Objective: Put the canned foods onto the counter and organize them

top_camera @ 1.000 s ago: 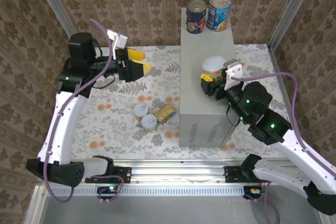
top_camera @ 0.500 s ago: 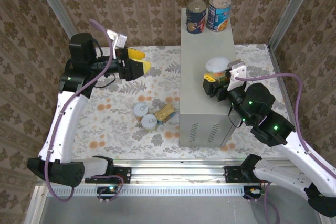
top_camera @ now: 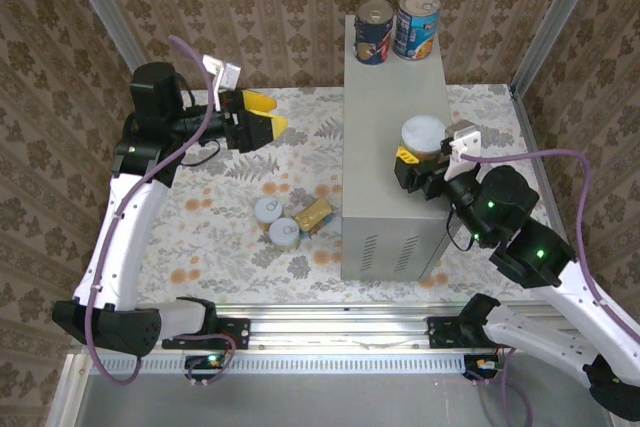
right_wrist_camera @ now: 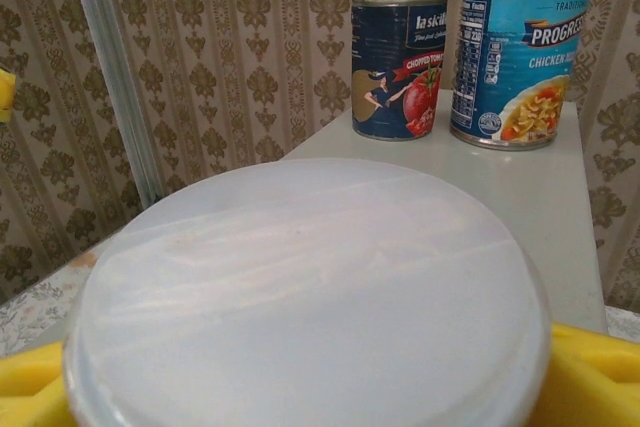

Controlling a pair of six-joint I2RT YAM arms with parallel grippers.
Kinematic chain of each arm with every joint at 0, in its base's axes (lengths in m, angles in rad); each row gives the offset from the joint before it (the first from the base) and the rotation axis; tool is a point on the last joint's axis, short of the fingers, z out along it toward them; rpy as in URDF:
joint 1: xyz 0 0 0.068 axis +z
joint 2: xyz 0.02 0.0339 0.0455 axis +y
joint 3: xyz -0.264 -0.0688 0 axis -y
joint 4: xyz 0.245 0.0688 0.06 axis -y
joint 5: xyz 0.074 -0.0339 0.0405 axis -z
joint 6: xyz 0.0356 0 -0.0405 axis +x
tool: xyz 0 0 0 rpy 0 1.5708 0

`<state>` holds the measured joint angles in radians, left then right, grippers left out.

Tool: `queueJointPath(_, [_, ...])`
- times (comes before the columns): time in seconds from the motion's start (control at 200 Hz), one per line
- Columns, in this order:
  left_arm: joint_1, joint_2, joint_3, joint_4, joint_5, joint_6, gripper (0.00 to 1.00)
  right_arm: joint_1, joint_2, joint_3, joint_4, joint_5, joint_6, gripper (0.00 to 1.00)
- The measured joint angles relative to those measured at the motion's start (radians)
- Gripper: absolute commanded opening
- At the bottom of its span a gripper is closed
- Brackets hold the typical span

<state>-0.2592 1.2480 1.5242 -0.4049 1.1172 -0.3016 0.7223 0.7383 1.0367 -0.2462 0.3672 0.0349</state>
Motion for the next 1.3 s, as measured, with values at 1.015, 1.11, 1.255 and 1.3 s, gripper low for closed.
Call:
queueJointPath(1.015, [0.013, 0.000, -0.034, 0.049, 0.014, -0.022, 1.00, -0.233, 0.404, 0.330, -0.139, -0.005, 0.051, 0.74])
queueJointPath(1.11, [0.014, 0.000, -0.041, 0.057, 0.017, -0.031, 1.00, -0.273, 0.426, 0.333, -0.110, -0.032, 0.053, 0.74])
queueJointPath(1.255, [0.026, 0.000, -0.053, 0.078, 0.026, -0.051, 1.00, -0.328, 0.471, 0.335, -0.045, -0.070, 0.053, 0.75])
queueJointPath(1.3, [0.026, 0.000, -0.056, 0.085, 0.029, -0.058, 1.00, -0.343, 0.484, 0.335, -0.021, -0.084, 0.051, 0.75])
